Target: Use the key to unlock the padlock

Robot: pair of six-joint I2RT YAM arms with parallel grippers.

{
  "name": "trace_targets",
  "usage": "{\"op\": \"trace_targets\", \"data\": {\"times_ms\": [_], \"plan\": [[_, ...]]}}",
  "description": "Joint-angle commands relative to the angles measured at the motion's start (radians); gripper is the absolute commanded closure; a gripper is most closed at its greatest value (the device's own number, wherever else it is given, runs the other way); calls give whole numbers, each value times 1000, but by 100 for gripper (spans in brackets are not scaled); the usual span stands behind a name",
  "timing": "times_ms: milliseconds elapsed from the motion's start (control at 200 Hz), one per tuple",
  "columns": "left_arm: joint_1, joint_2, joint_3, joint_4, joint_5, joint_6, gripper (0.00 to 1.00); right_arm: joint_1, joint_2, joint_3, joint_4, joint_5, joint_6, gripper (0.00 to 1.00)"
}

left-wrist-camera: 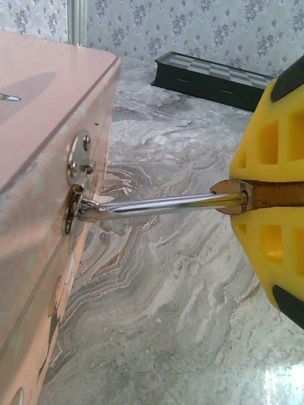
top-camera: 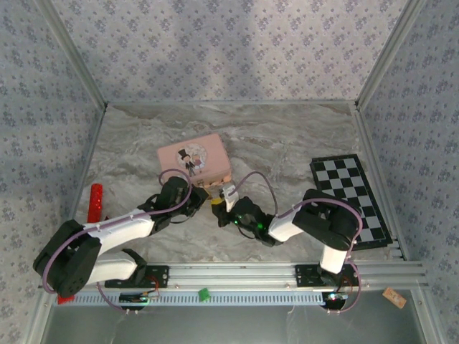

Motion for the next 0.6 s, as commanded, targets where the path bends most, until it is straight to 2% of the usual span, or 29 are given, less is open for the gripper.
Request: {"op": "trace_targets", "data": {"times_ms": [0,340,455,595], "plan": [[8,-40,-5,55,-15,14,88,-35,15,-12,90,0,121,100],[3,-34,6,27,-11,38,86,-41,-9,-30,22,-16,236,100],[0,-42,17,4,-7,56,73,-43,-46,-45,-52,-11,267,100],[1,-58,23,-29,-20,69,59,-51,-63,-76,-52,-15,287,100]]}}
